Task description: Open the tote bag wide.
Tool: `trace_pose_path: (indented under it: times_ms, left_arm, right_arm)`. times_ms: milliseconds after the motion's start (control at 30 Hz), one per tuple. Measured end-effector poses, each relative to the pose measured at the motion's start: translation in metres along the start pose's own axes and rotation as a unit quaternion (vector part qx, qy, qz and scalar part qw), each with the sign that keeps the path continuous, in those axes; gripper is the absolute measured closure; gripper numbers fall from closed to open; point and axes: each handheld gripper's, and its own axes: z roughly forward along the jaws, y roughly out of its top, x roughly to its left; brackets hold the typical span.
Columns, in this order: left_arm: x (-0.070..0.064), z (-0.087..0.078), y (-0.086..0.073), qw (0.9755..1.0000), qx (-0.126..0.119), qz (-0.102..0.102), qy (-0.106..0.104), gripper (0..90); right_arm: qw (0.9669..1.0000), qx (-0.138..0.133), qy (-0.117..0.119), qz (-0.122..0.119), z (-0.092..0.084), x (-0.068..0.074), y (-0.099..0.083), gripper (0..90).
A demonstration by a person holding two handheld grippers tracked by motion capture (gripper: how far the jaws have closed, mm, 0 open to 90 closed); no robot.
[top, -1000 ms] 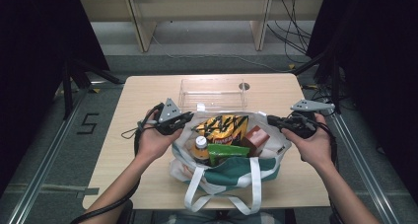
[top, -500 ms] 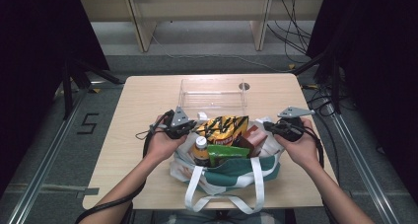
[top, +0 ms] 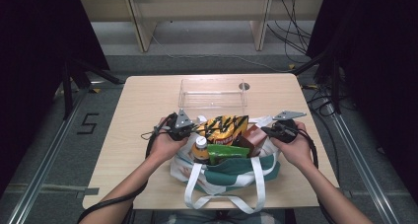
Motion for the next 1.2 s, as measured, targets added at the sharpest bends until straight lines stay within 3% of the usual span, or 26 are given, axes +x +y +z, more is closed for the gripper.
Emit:
trace_pose_path:
  times_ms: [100,233,300,333,367,500,533,633,667,700,767,833,900,933,967,1033,1067,1100,1133,1200]
  left_arm:
    - [-0.001,0.002,-0.002,0.9999,-0.005,-0.010,-0.002,87.6]
    - [-0.001,0.000,-0.001,0.9998,-0.014,-0.008,0.007,86.6]
    - [0.000,-0.003,-0.001,0.9998,-0.011,-0.013,0.006,83.2]
    - [0.001,-0.006,-0.001,0.9997,-0.014,-0.017,0.011,80.8]
    - [0.002,-0.009,0.000,0.9994,-0.024,-0.023,0.012,79.2]
    - [0.005,-0.023,0.004,0.9977,-0.053,-0.035,0.025,66.7]
    - [0.005,-0.027,0.005,0.9972,-0.057,-0.038,0.031,60.4]
    - [0.005,-0.036,0.006,0.9952,-0.076,-0.044,0.042,55.7]
    - [0.006,-0.042,0.005,0.9955,-0.074,-0.037,0.047,54.4]
    - [0.004,-0.045,0.005,0.9936,-0.087,-0.053,0.050,52.7]
    - [0.006,-0.054,0.003,0.9923,-0.096,-0.057,0.052,49.8]
    - [0.007,-0.066,-0.001,0.9888,-0.110,-0.080,0.063,48.3]
    - [0.009,-0.073,-0.006,0.9874,-0.116,-0.080,0.071,46.7]
    - [0.009,-0.077,-0.011,0.9858,-0.120,-0.090,0.076,45.7]
    - [0.010,-0.078,-0.015,0.9851,-0.129,-0.083,0.079,44.8]
    - [0.009,-0.081,-0.024,0.9829,-0.134,-0.096,0.082,43.7]
    - [0.008,-0.082,-0.027,0.9826,-0.132,-0.100,0.084,43.5]
    - [0.007,-0.082,-0.030,0.9821,-0.133,-0.105,0.083,43.4]
    - [0.007,-0.082,-0.033,0.9816,-0.134,-0.108,0.081,43.5]
    - [0.007,-0.081,-0.035,0.9814,-0.137,-0.110,0.078,43.6]
  right_arm:
    - [1.0000,0.002,0.001,-0.004,0.003,-0.002,-0.002,89.4]
    - [1.0000,-0.002,0.003,0.002,0.004,-0.003,-0.003,89.1]
    - [0.9998,-0.003,0.012,0.015,0.001,-0.003,-0.001,85.1]
    - [0.9998,-0.011,0.011,0.013,-0.002,-0.005,0.000,81.3]
    - [0.9995,-0.013,0.010,0.027,-0.007,-0.004,0.002,78.1]
    - [0.9978,-0.061,0.004,0.023,-0.031,-0.005,0.016,68.0]
    - [0.9955,-0.088,0.004,0.033,-0.043,-0.001,0.025,64.7]
    - [0.9945,-0.103,0.000,0.019,-0.051,-0.001,0.032,61.4]
    - [0.9937,-0.109,0.000,0.025,-0.054,0.002,0.035,59.4]
    - [0.9925,-0.121,-0.006,0.013,-0.055,0.003,0.039,57.2]
    - [0.9928,-0.119,-0.002,0.017,-0.059,0.009,0.043,55.3]
    - [0.9918,-0.127,-0.002,0.008,-0.061,0.011,0.047,55.0]
    - [0.9902,-0.139,0.003,0.013,-0.063,0.015,0.051,55.0]
    - [0.9898,-0.142,0.004,0.012,-0.064,0.016,0.053,55.0]
    - [0.9890,-0.147,0.008,0.007,-0.066,0.017,0.055,55.0]
    - [0.9892,-0.145,0.013,0.015,-0.069,0.021,0.058,55.0]
    - [0.9887,-0.148,0.015,0.014,-0.070,0.022,0.060,55.0]
    - [0.9862,-0.165,0.006,0.003,-0.068,0.021,0.061,55.0]
    - [0.9880,-0.152,0.020,0.017,-0.072,0.024,0.062,55.0]
    - [0.9868,-0.159,0.024,0.015,-0.071,0.024,0.063,55.0]
